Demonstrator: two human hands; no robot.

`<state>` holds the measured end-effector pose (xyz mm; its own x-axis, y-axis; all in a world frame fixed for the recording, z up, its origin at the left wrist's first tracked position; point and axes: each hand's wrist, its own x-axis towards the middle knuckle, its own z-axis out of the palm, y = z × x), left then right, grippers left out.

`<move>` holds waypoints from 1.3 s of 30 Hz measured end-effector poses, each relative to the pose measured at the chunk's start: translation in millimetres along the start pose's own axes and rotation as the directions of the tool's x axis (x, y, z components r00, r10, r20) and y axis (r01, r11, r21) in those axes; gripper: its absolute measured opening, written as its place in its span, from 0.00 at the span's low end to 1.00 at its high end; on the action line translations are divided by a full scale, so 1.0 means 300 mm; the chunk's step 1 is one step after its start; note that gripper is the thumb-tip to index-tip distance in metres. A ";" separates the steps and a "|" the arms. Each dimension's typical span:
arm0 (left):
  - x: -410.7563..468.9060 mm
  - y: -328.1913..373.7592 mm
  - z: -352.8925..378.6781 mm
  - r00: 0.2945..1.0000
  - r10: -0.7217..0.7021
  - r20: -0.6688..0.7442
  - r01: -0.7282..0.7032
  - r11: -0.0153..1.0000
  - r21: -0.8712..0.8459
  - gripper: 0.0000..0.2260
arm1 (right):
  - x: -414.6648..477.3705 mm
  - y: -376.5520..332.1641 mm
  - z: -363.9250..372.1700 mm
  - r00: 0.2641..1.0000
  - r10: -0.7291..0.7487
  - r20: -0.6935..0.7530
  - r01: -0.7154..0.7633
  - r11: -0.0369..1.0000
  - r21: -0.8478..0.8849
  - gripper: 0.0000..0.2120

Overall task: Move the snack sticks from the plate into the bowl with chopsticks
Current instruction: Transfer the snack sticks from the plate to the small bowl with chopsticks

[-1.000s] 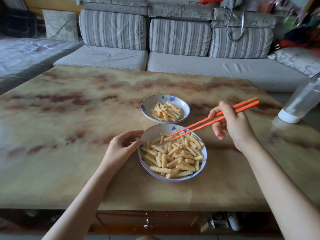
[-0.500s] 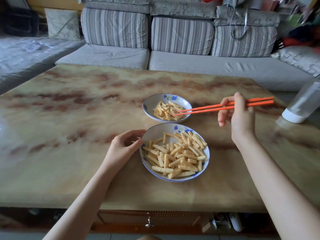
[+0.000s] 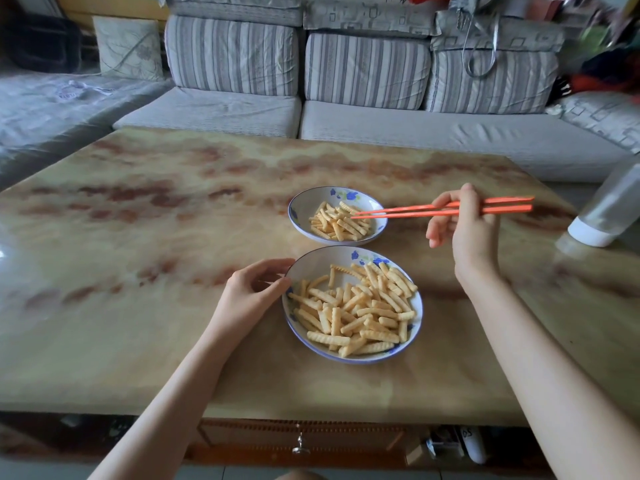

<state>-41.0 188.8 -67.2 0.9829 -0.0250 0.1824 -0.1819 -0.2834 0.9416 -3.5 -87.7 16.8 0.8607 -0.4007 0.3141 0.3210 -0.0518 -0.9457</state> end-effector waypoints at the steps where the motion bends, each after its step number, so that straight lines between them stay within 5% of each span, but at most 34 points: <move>1: -0.001 0.001 0.000 1.000 0.000 -0.001 0.000 1.000 -0.003 0.14 | -0.010 -0.006 -0.012 1.000 -0.001 0.013 0.001 1.000 -0.008 0.21; 15: -0.003 0.010 0.000 1.000 0.015 0.004 -0.015 1.000 -0.006 0.14 | -0.087 -0.026 -0.054 0.960 0.125 0.252 -0.096 0.988 -0.122 0.22; 39: 0.000 0.006 0.003 1.000 -0.002 -0.004 0.002 1.000 -0.003 0.15 | 0.029 -0.037 0.060 0.997 0.034 -0.074 -0.026 0.993 0.113 0.20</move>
<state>-41.3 187.5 -65.6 0.9831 -0.0202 0.1818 -0.1801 -0.2801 0.9429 7.6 -74.1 31.4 0.8395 -0.4690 0.2745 0.3415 0.0625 -0.9378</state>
